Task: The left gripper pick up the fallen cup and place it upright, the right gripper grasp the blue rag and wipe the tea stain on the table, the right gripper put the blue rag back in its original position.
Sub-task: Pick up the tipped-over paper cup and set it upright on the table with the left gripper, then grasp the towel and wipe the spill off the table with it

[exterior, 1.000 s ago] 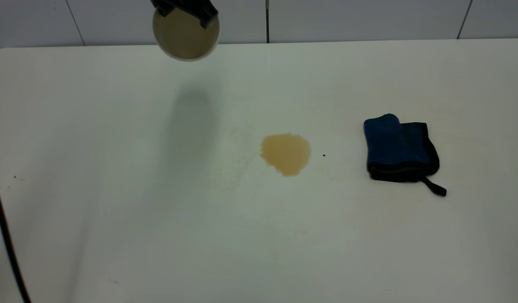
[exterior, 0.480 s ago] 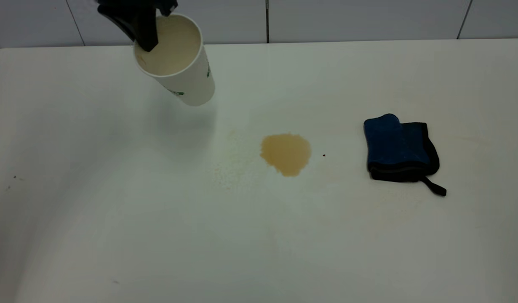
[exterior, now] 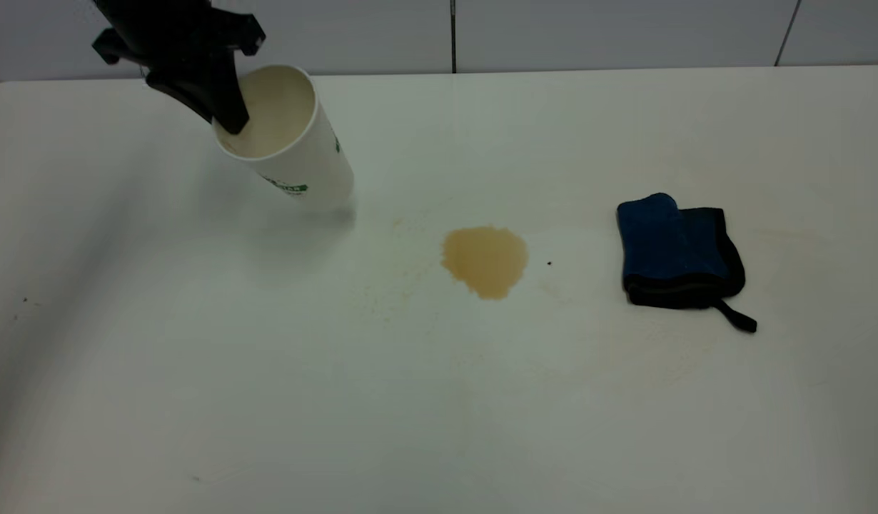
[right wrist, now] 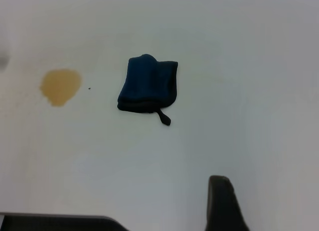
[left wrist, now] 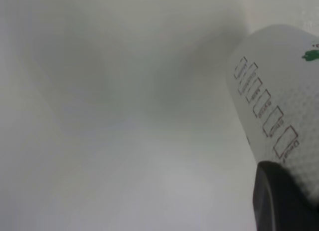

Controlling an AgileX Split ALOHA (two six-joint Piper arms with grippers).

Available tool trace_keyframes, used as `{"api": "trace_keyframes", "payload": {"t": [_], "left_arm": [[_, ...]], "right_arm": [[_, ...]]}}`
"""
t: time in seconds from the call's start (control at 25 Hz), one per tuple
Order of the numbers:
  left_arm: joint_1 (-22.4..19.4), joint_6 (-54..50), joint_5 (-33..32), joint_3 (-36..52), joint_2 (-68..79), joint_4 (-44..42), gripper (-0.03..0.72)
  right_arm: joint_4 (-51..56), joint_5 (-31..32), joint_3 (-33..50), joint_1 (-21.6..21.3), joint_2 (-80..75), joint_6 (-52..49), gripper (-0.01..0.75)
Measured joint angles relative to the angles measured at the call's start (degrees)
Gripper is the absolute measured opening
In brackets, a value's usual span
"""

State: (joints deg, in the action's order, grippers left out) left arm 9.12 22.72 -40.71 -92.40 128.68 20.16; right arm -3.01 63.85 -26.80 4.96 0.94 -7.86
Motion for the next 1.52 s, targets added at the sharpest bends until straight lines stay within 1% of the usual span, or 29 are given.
{"api": "trace_keyframes", "payload": {"t": [0.36, 0.48, 0.6, 0.88, 1.0, 1.12, 1.28, 1.52], "left_arm": [[0.0, 1.09, 2.36, 0.0, 3.51, 0.69, 0.014], [0.0, 1.09, 2.74, 0.0, 3.92, 0.69, 0.037], [0.0, 1.09, 3.28, 0.0, 3.92, 0.71, 0.093], [0.0, 1.09, 3.83, 0.0, 3.92, 0.71, 0.315], [0.0, 1.09, 3.95, 0.0, 3.04, 0.76, 0.367], [0.0, 1.09, 4.08, 0.0, -0.02, 0.87, 0.384], [0.0, 1.04, 3.86, 0.0, -6.47, 0.94, 0.387], [0.0, 0.74, 0.83, 0.0, -18.68, 0.94, 0.389]], "right_arm": [[0.0, 0.0, 0.0, 0.0, 0.0, 0.0, 0.499], [0.0, 0.0, 0.0, 0.0, 0.0, 0.0, 0.499], [0.0, 0.0, 0.0, 0.0, 0.0, 0.0, 0.499], [0.0, 0.0, 0.0, 0.0, 0.0, 0.0, 0.499], [0.0, 0.0, 0.0, 0.0, 0.0, 0.0, 0.499], [0.0, 0.0, 0.0, 0.0, 0.0, 0.0, 0.499], [0.0, 0.0, 0.0, 0.0, 0.0, 0.0, 0.499], [0.0, 0.0, 0.0, 0.0, 0.0, 0.0, 0.499]]}}
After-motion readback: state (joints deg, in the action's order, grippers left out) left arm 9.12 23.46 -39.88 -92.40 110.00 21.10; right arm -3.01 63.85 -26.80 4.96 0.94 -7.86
